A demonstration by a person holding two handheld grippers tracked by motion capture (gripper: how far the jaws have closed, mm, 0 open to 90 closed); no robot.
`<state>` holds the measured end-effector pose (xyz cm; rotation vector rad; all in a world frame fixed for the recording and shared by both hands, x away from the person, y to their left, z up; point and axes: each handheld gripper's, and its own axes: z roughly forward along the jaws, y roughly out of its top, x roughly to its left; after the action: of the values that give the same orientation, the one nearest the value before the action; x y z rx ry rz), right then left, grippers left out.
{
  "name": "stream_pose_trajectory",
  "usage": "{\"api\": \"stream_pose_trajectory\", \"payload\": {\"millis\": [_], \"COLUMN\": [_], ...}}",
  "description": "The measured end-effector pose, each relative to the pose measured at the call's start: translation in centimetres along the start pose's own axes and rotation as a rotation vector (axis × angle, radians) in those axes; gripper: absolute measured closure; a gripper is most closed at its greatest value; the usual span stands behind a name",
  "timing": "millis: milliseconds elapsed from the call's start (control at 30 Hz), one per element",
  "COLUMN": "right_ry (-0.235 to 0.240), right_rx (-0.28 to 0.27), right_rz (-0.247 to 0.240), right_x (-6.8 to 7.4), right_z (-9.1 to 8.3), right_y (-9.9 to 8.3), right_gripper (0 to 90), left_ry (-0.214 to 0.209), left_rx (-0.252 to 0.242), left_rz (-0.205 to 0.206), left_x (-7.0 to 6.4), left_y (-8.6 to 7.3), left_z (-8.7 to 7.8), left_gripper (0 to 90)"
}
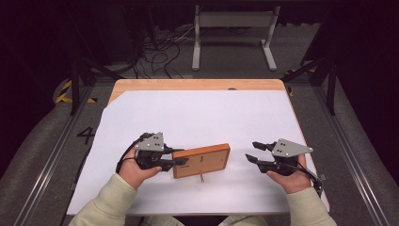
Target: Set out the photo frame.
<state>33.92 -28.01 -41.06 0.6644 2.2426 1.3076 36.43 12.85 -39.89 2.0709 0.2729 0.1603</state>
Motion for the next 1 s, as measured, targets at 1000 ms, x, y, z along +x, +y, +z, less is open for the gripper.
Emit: {"api": "stream_pose_trajectory", "payload": {"millis": [1000], "right_ry": [0.023], "right_rx": [0.026], "right_rz": [0.017], "right_x": [0.2], "right_z": [1.2], "right_y": [-0.3], "right_gripper": [46.7], "left_ry": [-0.225], "left_rx": [0.083], "left_rz": [-0.095], "left_x": [-0.7], "left_y": [-0.2], "left_z": [0.5], "left_gripper": [46.5]}}
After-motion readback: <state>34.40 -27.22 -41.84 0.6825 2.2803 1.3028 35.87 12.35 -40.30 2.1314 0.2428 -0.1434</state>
